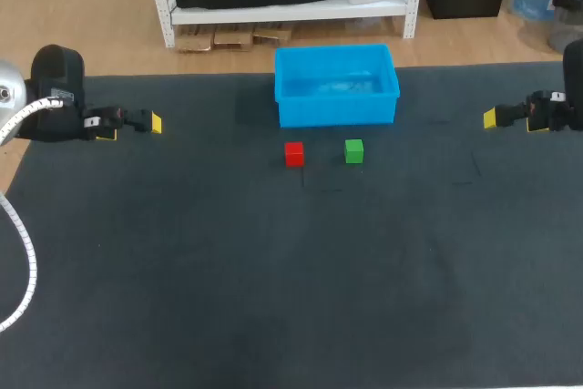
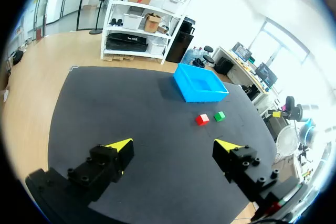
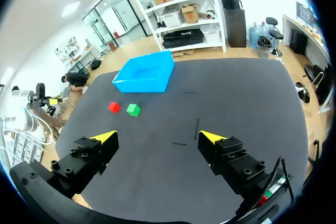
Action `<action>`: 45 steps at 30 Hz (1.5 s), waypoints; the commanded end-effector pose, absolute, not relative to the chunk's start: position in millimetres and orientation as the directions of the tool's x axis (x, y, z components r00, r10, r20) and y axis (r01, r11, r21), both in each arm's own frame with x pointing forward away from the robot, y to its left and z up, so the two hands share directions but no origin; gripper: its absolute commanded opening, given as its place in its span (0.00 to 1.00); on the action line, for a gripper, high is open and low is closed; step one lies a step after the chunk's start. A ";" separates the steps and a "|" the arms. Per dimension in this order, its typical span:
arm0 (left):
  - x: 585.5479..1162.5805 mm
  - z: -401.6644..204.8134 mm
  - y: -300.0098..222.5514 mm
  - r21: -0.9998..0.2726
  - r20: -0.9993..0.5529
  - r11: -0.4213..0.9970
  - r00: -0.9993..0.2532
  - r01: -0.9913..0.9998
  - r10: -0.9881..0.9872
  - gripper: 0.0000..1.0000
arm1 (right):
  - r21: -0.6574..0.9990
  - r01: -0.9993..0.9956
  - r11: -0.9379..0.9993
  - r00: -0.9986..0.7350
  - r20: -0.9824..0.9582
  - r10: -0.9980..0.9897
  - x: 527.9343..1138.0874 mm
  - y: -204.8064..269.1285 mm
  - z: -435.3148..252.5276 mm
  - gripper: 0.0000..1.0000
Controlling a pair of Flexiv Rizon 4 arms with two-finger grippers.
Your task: Use the left arm to pick the red cube and place it into the blue plastic box first, then use the right arm to grasp the green cube and put it into the same blue plastic box after the first action is fully finished.
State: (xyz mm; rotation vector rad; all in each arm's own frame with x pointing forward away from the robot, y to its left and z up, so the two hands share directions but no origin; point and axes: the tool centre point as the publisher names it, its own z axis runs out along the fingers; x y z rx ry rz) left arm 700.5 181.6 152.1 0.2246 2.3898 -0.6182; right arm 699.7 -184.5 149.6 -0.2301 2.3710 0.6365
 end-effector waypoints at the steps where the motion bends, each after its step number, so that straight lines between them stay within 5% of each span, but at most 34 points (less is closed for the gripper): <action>1: 700.5 150.6 183.4 -0.380 -0.639 0.869 -0.769 0.317 0.001 1.00 | 0.383 -0.321 0.866 -0.765 -0.644 0.001 699.8 -184.6 149.8 1.00; 45: 706.6 156.2 178.5 -0.370 -0.598 0.875 -0.801 0.312 0.032 1.00 | 0.383 -0.321 0.866 -0.765 -0.644 0.001 699.8 -184.6 149.8 1.00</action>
